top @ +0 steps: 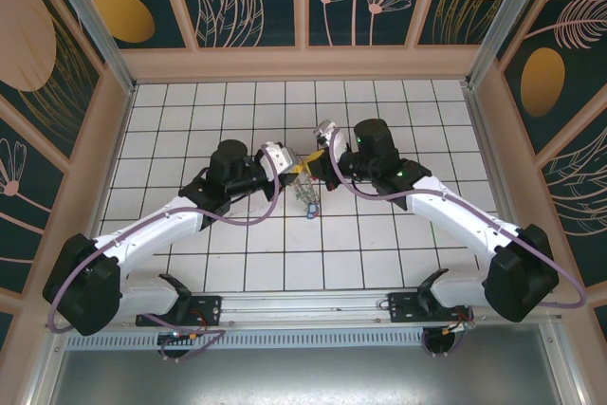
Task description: Put the keys on the keyring
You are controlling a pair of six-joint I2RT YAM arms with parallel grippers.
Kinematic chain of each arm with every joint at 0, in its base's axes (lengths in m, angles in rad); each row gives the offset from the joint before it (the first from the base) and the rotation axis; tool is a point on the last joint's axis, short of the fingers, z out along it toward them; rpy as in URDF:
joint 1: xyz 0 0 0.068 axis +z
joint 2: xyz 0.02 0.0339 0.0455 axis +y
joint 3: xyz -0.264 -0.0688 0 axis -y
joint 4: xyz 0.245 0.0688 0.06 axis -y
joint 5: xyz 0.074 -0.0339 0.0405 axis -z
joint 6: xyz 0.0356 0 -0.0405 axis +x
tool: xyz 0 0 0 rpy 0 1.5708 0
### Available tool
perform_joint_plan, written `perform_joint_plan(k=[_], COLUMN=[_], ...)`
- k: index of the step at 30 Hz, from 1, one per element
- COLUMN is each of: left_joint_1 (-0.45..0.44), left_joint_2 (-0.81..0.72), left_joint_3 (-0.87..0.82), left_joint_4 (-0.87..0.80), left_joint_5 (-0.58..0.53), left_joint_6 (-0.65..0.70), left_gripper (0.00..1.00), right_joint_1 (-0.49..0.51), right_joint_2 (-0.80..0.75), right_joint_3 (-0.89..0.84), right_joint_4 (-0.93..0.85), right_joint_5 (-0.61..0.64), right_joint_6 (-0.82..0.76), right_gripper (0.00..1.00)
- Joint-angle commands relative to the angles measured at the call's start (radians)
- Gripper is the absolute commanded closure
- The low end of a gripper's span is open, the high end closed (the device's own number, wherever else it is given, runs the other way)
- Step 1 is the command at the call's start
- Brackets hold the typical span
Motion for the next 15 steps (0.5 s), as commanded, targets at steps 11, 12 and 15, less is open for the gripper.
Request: perform_joint_plan(k=[11,12,15], left_joint_1=[-0.037,-0.037,-0.039], left_joint_2=[-0.017,-0.02,-0.026], left_joint_3=[0.026,0.023,0.016], left_joint_4=[0.003,0.01,0.03], left_joint_5=[0.041,0.04,0.034], left_joint_6=[0.07,0.066,0.06], left_gripper=[1.0,1.0,1.0], right_joint_1=[-0.064,-0.067,-0.07], right_joint_2=[-0.009,-0.008,-0.006], right_joint_3=[-0.003,-0.004,-0.009], right_joint_4=[0.091,0.089,0.087], right_joint_5=[-0.032,-0.037,-0.061], right_joint_6=[0.113,0.112,0.113], right_gripper=[1.0,1.0,1.0])
